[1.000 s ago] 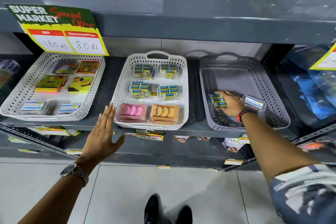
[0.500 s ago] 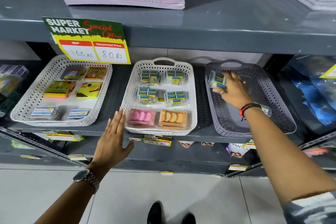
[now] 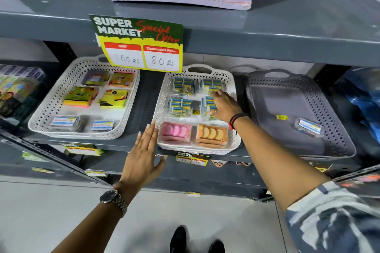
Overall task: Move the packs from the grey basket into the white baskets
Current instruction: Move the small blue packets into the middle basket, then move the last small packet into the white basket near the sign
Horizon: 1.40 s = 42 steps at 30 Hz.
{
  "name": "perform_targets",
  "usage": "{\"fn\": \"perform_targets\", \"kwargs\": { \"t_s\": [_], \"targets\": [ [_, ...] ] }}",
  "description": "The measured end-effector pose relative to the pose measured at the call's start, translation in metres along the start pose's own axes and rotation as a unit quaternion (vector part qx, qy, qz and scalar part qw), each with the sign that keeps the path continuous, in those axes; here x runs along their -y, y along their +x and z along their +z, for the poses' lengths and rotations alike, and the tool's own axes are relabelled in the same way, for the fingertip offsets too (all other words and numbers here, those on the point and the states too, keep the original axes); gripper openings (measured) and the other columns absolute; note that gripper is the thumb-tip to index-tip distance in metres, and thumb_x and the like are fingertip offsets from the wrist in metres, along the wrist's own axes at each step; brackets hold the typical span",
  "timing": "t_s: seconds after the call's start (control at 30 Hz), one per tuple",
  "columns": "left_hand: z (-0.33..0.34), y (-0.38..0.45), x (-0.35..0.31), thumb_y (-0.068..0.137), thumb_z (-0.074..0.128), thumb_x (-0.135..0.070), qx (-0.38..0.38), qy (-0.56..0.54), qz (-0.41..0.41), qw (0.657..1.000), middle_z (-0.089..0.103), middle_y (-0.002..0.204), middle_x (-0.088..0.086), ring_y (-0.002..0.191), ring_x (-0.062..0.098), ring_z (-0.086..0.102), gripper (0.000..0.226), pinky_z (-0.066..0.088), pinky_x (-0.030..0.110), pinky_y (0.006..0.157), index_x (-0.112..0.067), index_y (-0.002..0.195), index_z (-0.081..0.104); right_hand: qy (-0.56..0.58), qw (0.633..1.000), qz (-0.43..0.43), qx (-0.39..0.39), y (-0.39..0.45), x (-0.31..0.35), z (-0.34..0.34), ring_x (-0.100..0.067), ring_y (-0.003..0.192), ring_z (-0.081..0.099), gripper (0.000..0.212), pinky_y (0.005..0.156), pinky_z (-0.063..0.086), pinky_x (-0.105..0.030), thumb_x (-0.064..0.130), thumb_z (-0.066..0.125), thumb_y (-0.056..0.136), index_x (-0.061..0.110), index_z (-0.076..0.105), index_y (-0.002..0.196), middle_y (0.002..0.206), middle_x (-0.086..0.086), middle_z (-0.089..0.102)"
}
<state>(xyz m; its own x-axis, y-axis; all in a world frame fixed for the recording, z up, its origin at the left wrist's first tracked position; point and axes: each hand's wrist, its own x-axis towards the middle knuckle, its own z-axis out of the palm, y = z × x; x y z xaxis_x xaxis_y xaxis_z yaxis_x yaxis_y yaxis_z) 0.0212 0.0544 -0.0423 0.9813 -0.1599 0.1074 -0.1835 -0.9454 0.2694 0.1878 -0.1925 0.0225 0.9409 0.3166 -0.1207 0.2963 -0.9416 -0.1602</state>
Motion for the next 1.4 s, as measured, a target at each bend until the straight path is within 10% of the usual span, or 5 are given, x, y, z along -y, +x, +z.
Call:
{"fn": "perform_targets", "kwargs": {
  "t_s": [0.37, 0.7, 1.03, 1.4],
  "targets": [
    [-0.004, -0.001, -0.003, 0.082, 0.060, -0.039, 0.003, 0.025, 0.000, 1.000, 0.000, 0.162, 0.006, 0.149, 0.016, -0.003, 0.095, 0.001, 0.032, 0.121, -0.008, 0.152, 0.004, 0.036, 0.999, 0.005, 0.027, -0.001, -0.005, 0.021, -0.032, 0.135, 0.038, 0.069, 0.110, 0.038, -0.044, 0.011, 0.069, 0.083, 0.007, 0.034, 0.141, 0.146, -0.014, 0.038],
    [-0.008, 0.005, -0.012, 0.082, 0.039, -0.050, 0.016, 0.061, 0.031, 0.997, 0.009, 0.160, 0.013, 0.149, 0.023, 0.002, 0.088, 0.007, 0.039, 0.121, -0.005, 0.151, 0.007, 0.141, 0.963, 0.088, -0.213, -0.051, -0.076, -0.024, -0.034, 0.119, 0.054, 0.039, 0.100, 0.046, -0.045, 0.011, 0.056, 0.087, 0.012, 0.056, 0.127, 0.129, -0.015, 0.059],
    [0.000, 0.014, -0.034, 0.082, 0.038, -0.050, 0.019, 0.099, 0.057, 0.993, 0.022, 0.157, 0.018, 0.146, 0.033, 0.014, 0.084, 0.000, 0.042, 0.121, 0.001, 0.147, 0.023, 0.118, 0.937, 0.315, -0.098, -0.114, -0.191, -0.006, -0.039, 0.126, 0.045, 0.051, 0.100, 0.043, -0.048, 0.023, 0.066, 0.086, 0.003, 0.050, 0.130, 0.135, -0.022, 0.049],
    [0.002, 0.014, -0.040, 0.080, 0.039, -0.052, 0.019, 0.115, 0.034, 0.993, 0.026, 0.156, 0.017, 0.145, 0.031, 0.020, 0.085, 0.005, 0.042, 0.121, -0.001, 0.147, 0.024, 0.074, 0.942, 0.327, -0.019, -0.121, -0.237, 0.009, -0.040, 0.128, 0.043, 0.065, 0.105, 0.040, -0.045, 0.016, 0.075, 0.077, -0.001, 0.042, 0.130, 0.135, -0.024, 0.047]
  ]
}}
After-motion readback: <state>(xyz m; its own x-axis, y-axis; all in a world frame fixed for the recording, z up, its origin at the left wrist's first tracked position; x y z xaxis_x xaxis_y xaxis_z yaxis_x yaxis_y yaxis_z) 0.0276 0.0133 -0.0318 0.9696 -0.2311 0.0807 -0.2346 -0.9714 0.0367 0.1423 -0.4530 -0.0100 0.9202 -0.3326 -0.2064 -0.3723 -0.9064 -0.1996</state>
